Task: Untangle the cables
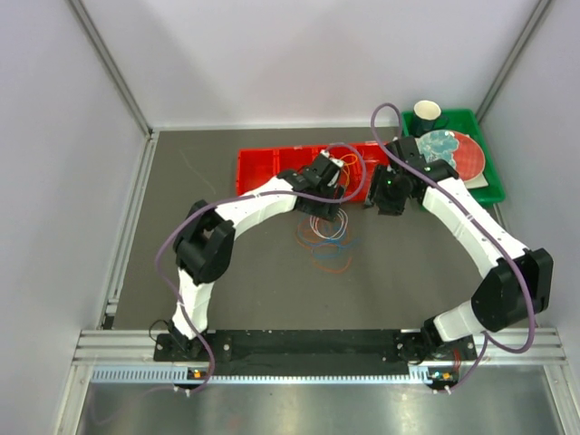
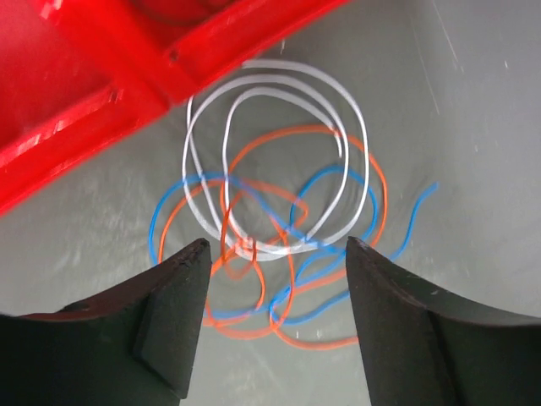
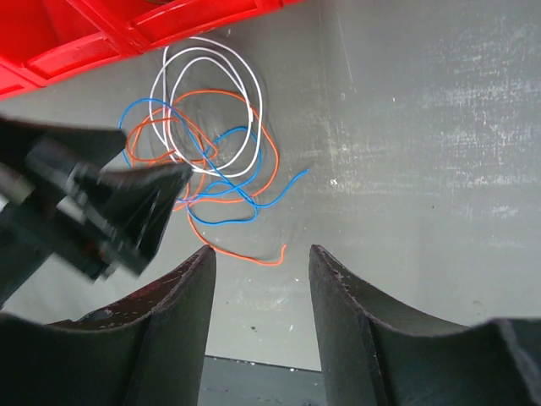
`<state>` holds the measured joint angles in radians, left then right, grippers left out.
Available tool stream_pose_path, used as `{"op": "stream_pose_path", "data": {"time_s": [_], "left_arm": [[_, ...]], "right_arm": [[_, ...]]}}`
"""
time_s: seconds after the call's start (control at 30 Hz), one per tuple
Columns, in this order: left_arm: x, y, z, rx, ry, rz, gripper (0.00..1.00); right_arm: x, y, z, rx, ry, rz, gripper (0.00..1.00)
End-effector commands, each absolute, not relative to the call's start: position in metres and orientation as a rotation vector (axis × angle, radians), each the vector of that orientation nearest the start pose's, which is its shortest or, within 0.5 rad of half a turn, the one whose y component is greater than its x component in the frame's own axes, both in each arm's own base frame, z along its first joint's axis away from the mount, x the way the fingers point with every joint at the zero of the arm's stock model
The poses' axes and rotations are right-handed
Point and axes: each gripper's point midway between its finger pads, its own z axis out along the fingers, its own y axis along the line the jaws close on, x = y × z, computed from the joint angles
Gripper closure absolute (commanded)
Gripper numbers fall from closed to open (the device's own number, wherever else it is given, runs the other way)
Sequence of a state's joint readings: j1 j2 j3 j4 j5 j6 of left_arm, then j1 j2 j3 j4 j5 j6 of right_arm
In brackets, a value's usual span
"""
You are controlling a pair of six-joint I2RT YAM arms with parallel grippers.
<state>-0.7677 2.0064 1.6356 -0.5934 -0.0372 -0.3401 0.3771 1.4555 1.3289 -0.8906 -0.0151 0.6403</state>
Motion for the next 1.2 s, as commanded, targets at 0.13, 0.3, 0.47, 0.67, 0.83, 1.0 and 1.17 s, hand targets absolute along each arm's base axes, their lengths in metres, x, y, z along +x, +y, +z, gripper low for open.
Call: {"op": "stream_pose_path", "data": {"time_s": [0.13,0.3,0.47,0.67,0.83,1.0,1.17], "left_arm": [[0.359,-0.349,0.081,0.554,2.562,-0.302,0.79],[0.362,-0.339,0.081,0.539,2.563,-0.228,1.0],[0.363,-0.34,0.122,0.521,2.507,-0.267,1.0],[0.372,-0.335,0.23,0.493,2.295,-0.324,1.0],[0.366,-0.327,0.335,0.45,2.097,-0.423,1.0],[0.345,-0.323,0.427,0.408,1.897,-0.599,1.0],[0.312,-0.316,0.505,0.364,1.676,-0.809,1.0]], "right_arm": [[0.308,0.151,0.189,0.35,2.546,0.414,0.53],[0.306,0.15,0.188,0.366,2.543,0.418,0.53],[0.305,0.15,0.187,0.362,2.545,0.417,0.53],[0.306,0.157,0.182,0.372,2.564,0.454,0.53],[0.311,0.165,0.188,0.362,2.558,0.5,0.53],[0.321,0.183,0.209,0.283,2.5,0.631,0.52],[0.329,0.21,0.247,0.166,2.377,0.841,0.45]]}}
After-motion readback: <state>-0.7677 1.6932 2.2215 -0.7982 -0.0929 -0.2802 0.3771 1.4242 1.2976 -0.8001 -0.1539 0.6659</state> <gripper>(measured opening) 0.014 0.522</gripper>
